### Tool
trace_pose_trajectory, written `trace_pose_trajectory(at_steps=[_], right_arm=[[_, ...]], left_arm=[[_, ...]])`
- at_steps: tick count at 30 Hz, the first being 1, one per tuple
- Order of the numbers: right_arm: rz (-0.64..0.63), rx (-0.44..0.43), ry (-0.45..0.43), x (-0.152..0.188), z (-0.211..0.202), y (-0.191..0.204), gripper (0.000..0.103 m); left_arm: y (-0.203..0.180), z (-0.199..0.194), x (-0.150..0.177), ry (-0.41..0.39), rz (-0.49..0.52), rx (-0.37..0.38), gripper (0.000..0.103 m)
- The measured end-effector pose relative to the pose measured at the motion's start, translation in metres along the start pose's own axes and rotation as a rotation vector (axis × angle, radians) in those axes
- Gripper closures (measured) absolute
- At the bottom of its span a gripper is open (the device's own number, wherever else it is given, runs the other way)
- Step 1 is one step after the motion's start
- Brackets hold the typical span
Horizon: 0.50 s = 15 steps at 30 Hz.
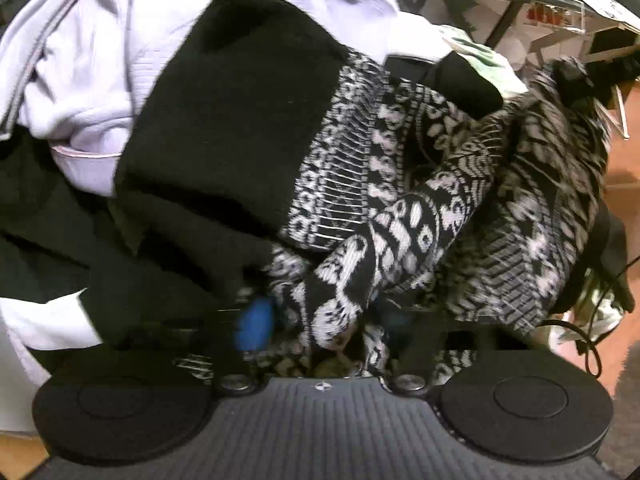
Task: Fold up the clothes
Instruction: 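Close the left gripper on the patterned garment while the right gripper closes on it too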
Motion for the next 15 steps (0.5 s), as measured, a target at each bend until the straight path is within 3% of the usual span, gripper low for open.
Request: trace_pose_trajectory(at_steps=[2,6,9,10,13,15], right_arm=[[-0.012,0.028,0.028,0.007,0.004,-0.001,0.067],[-0.040,0.063,0.064,0.021,0.006,-0.006,0.051],[-0.129,0.087,0.091,0.033,0.010,-0.002,0.022],[-0.165,0.091,0.110,0.037,0.014,0.001,0.007],[-0.227,0.110,0.130,0.044,0.026,0.006,0.004],[-0.194,0.104,0.126,0.042,0.035,0.004,0.002]], left_arm=[[0.007,-0.007,0.000,-0.005,-0.033,0.033,0.087],[0.012,-0.038,-0.001,-0.065,-0.063,0.076,0.089],[0.014,-0.066,-0.004,-0.126,-0.098,0.112,0.089],[0.014,-0.074,-0.006,-0.146,-0.113,0.124,0.089],[0.012,-0.095,-0.016,-0.199,-0.149,0.157,0.090],[0.006,-0.105,-0.027,-0.238,-0.150,0.174,0.090]])
Point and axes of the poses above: each gripper's, at about its wrist camera, not at the fingertips, and z roughly the way its jaws point, y to its left, x to its underside, the point moved 4 cm from there along z, roughly the way its jaws point, and after that the axes turned 5 degrees about y, right-handed, at the moved point
